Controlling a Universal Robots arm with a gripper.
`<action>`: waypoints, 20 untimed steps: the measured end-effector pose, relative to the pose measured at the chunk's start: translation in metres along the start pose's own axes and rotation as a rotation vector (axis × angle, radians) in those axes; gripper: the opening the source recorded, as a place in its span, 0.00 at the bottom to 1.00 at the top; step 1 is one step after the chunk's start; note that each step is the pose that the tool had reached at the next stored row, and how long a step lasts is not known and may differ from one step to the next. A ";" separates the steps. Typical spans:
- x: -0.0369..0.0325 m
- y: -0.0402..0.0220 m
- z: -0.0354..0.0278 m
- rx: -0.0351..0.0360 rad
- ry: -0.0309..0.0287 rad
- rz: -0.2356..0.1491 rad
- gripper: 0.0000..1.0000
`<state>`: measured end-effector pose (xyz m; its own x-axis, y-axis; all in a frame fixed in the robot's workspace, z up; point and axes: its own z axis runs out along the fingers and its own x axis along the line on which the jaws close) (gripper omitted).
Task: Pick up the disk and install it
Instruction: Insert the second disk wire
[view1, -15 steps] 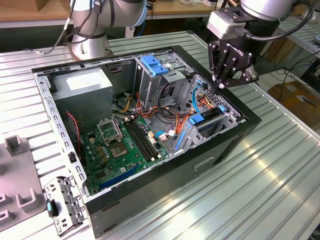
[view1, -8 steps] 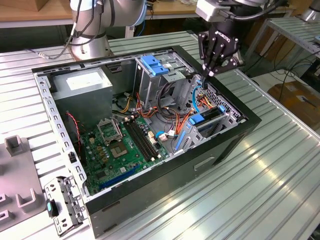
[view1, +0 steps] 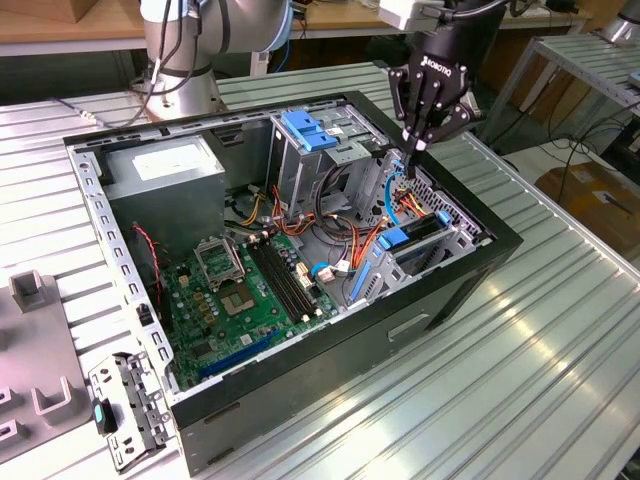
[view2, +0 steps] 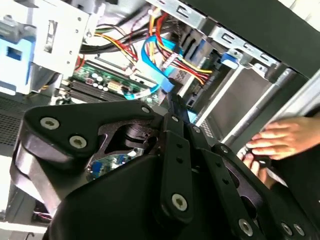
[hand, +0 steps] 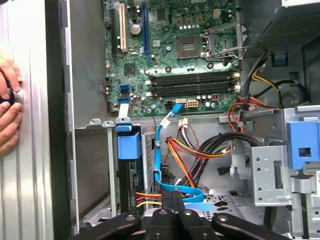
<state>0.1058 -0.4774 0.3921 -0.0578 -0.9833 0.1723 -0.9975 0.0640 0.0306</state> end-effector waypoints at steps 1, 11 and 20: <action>-0.0012 -0.0004 0.0011 0.0003 0.0046 0.000 0.11; -0.0075 -0.0042 0.0098 -0.0002 0.0184 0.001 0.24; -0.0097 -0.0049 0.0211 0.0029 0.0725 0.003 0.16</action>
<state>0.1103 -0.4718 0.3695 -0.0576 -0.9682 0.2433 -0.9974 0.0662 0.0271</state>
